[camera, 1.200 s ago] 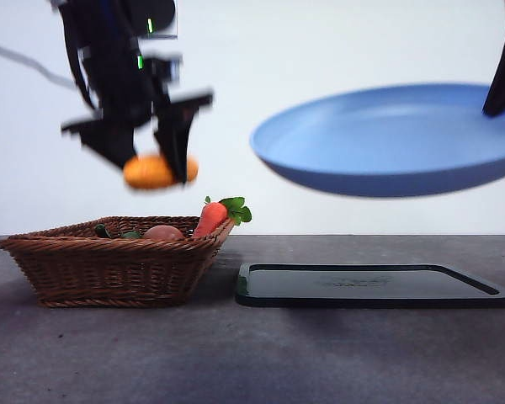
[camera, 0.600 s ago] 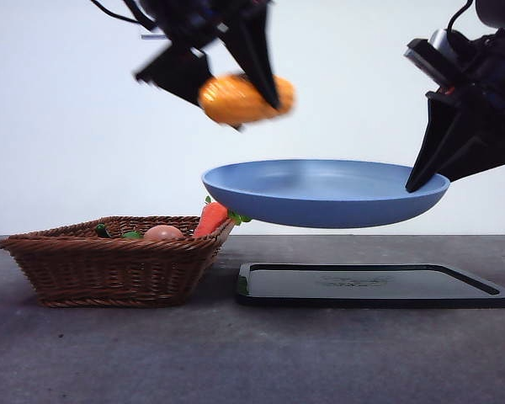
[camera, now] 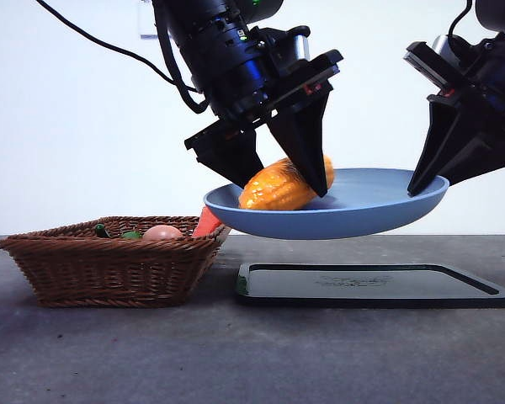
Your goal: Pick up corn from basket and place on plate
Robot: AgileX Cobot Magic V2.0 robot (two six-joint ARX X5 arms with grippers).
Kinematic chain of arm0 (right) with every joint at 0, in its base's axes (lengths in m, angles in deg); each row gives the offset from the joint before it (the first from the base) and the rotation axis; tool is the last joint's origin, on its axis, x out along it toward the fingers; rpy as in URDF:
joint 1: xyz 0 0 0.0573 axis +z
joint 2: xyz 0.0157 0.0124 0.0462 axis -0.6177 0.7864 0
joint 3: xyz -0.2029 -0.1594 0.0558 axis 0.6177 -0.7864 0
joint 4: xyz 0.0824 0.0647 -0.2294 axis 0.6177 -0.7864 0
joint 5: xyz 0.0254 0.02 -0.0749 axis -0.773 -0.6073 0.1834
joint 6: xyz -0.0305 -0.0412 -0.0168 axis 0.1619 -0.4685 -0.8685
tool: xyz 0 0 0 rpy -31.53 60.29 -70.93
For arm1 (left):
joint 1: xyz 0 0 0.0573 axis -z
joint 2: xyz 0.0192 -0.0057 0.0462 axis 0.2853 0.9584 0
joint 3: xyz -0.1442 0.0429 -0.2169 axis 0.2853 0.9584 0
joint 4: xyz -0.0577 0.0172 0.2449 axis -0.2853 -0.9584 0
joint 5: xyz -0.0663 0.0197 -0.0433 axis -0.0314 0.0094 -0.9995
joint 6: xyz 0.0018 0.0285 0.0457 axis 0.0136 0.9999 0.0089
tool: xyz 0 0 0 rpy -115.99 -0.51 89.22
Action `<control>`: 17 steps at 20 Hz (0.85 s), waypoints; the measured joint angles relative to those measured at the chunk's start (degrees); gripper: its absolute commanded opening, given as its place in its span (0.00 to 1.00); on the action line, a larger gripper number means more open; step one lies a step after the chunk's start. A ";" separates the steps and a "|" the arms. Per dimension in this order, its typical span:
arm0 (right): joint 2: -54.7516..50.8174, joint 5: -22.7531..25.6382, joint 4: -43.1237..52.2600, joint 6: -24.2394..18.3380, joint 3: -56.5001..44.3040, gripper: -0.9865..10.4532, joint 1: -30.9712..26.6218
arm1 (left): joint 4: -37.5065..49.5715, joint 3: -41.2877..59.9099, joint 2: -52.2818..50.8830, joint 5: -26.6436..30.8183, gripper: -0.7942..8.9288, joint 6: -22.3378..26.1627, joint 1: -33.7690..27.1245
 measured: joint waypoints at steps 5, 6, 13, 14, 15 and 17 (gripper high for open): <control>0.00 0.00 -0.07 0.00 0.00 0.09 0.02 | -0.24 0.00 0.00 0.00 0.42 0.22 0.13; 0.00 -0.02 -0.07 0.00 0.00 0.09 0.02 | -0.33 0.00 0.00 0.00 0.42 0.22 0.13; 0.00 -0.87 -0.20 0.02 0.00 0.09 0.02 | -6.27 -4.46 -0.33 0.04 0.46 0.66 0.15; 0.00 -0.96 -0.15 0.02 0.00 0.09 0.02 | -7.45 -5.90 -0.37 0.04 0.46 0.94 0.15; 0.00 -0.94 -0.15 0.02 0.00 0.09 0.02 | -8.44 -7.02 -0.44 0.04 0.46 1.11 0.15; 0.00 -0.94 -0.13 0.07 0.00 0.09 0.02 | -10.84 -9.40 -0.44 0.04 0.46 1.84 0.15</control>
